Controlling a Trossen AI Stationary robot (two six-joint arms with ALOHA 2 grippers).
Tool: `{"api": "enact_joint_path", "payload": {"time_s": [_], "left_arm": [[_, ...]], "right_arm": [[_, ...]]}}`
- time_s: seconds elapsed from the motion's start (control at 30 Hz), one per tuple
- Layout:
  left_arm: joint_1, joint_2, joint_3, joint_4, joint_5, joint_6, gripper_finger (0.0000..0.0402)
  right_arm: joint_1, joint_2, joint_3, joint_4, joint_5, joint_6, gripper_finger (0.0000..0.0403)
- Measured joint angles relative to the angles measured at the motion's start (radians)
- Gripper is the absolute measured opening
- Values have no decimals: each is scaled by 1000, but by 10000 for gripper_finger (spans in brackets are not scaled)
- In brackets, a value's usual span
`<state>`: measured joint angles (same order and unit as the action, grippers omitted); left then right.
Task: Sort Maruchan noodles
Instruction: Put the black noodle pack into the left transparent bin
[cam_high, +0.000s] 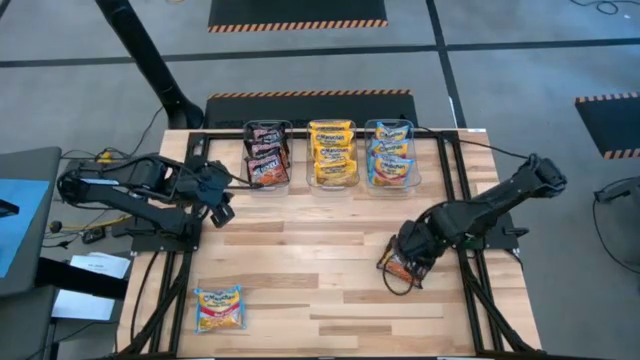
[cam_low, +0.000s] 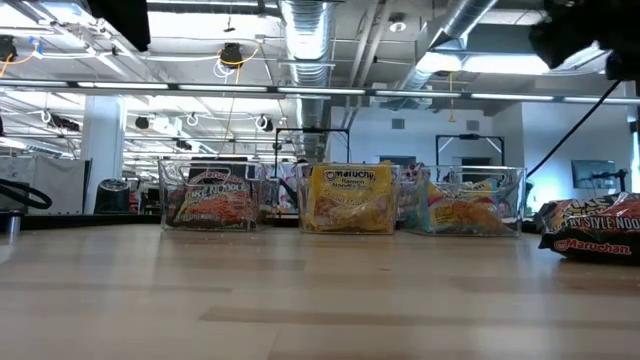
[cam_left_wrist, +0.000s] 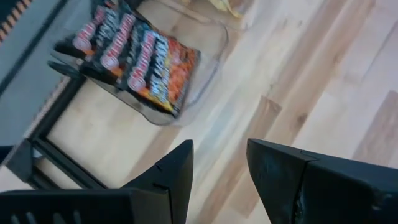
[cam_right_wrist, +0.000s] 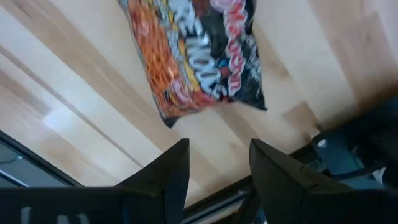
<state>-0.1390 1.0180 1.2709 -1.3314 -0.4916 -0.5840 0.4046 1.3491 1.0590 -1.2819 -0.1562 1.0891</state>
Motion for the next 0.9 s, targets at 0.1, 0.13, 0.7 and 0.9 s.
{"api": "enact_joint_path", "payload": {"time_s": [0.1,0.13,0.7,0.9], "left_arm": [[0,0,-13,3,25,-13,139],[-1,0,-13,4,30,-18,139],[-54,0,-13,22,38,-41,139],[-54,0,-13,21,38,-41,139]], "right_arm": [[43,30,-3,10,-1,12,188],[52,40,-2,14,-1,14,189],[29,278,-2,106,53,-38,230],[5,372,-2,138,49,-78,230]]}}
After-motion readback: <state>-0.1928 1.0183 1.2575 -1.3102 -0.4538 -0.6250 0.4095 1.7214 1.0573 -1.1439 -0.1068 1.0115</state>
